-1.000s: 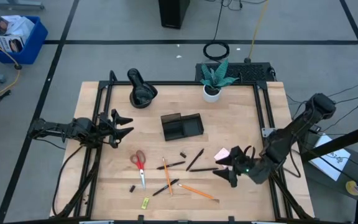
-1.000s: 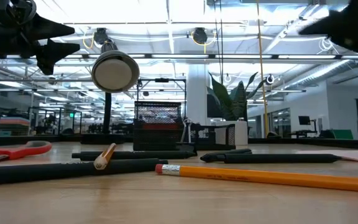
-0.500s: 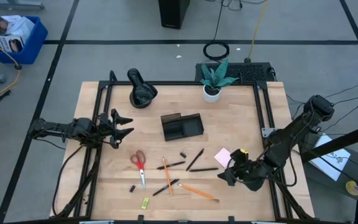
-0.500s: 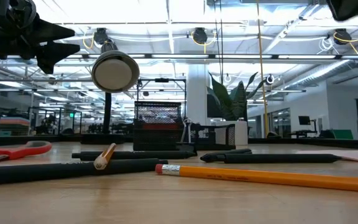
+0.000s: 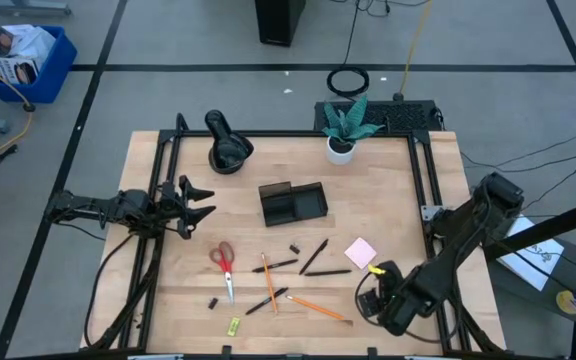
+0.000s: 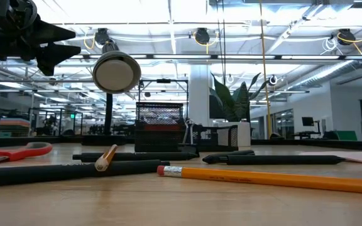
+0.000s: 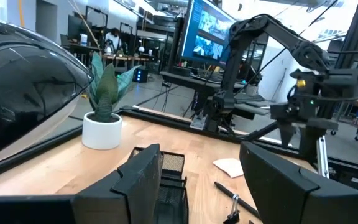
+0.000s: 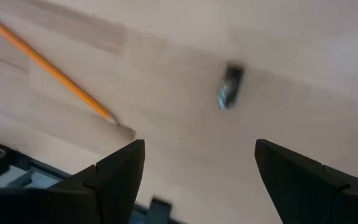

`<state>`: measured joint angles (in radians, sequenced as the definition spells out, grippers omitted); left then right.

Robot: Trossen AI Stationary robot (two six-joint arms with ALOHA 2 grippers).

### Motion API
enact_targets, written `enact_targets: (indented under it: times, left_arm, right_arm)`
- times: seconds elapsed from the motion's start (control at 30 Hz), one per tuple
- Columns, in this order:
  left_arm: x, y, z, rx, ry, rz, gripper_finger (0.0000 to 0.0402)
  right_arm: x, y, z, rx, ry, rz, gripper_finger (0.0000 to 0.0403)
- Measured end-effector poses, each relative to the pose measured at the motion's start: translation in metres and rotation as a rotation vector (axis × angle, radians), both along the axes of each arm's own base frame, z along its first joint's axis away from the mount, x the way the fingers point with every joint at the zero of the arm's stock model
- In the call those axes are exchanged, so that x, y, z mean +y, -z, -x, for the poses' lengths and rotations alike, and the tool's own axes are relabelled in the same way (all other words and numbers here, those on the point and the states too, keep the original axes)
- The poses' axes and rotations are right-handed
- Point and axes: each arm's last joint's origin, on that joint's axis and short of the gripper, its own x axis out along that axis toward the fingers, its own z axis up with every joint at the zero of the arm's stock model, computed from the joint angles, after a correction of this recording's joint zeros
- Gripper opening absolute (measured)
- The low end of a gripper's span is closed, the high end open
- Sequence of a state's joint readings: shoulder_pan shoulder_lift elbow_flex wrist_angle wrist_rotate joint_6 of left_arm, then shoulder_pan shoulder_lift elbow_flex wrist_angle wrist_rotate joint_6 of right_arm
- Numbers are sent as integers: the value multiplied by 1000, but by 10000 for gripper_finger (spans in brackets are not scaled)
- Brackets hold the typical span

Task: Pick and place office supplies into organizer
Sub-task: Put the black binder clip into the desk organizer

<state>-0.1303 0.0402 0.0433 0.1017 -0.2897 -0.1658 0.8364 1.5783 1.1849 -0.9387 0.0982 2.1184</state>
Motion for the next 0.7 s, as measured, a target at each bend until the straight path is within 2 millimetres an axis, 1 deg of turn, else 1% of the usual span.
enact_targets:
  times: [0.17, 0.43, 0.6, 0.7]
  left_arm:
    - [0, 0, 0, 0, 0, 0, 225]
    - [0, 0, 0, 0, 0, -2, 225]
    - [0, 0, 0, 0, -1, -2, 225]
    - [0, 0, 0, 0, 0, -2, 225]
  right_arm:
    - [4, 0, -3, 12, 39, -24, 295]
    - [-6, 0, -6, 52, 48, 16, 295]
    - [-8, 0, -9, 41, 23, 11, 295]
    - [-5, -1, -15, -12, 0, -27, 295]
